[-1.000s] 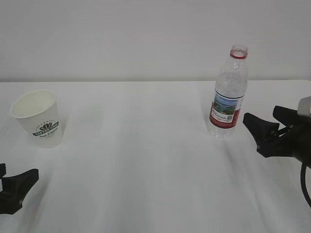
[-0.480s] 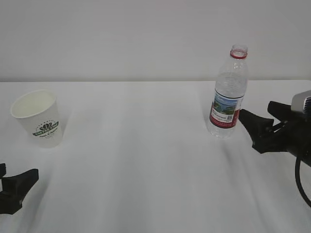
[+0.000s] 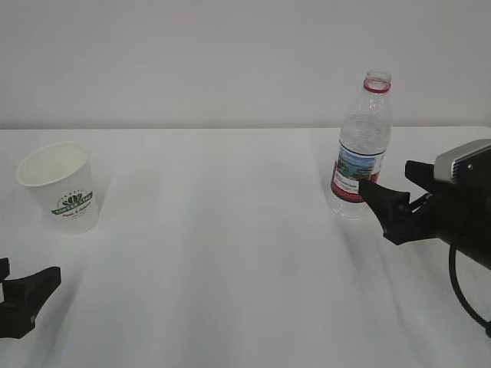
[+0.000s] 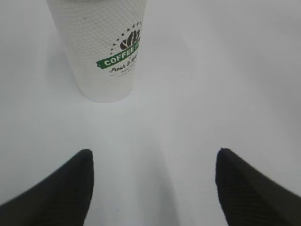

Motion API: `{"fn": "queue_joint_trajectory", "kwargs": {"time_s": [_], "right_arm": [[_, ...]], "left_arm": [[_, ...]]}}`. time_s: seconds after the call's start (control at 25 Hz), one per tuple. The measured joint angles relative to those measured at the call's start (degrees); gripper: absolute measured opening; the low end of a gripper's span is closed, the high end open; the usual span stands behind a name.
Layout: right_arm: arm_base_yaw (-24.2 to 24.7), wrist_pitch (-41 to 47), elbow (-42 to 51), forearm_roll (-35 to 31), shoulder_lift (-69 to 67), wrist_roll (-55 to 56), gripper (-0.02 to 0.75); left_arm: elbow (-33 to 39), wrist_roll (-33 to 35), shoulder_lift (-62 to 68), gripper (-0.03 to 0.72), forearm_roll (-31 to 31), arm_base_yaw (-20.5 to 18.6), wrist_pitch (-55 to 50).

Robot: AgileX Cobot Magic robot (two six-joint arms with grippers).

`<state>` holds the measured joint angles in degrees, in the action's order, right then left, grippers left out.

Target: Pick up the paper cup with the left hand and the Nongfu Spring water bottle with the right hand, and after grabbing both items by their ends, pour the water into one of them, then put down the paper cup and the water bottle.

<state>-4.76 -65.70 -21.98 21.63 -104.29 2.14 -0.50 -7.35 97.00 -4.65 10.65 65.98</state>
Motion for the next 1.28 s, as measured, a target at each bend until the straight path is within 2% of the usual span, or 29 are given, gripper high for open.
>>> {"fn": "queue_joint_trajectory", "kwargs": {"time_s": [0.76,1.28], "right_arm": [[0.0,0.0,-8.0,-2.6,-8.2,0.2,0.659],[0.0,0.0,-14.3,-2.0,-14.2,2.0,0.659]], "left_arm": [[0.0,0.0,0.0,0.587,0.0,0.0,0.0],[0.0,0.4,0.0,0.585,0.0,0.0,0.0]]}}
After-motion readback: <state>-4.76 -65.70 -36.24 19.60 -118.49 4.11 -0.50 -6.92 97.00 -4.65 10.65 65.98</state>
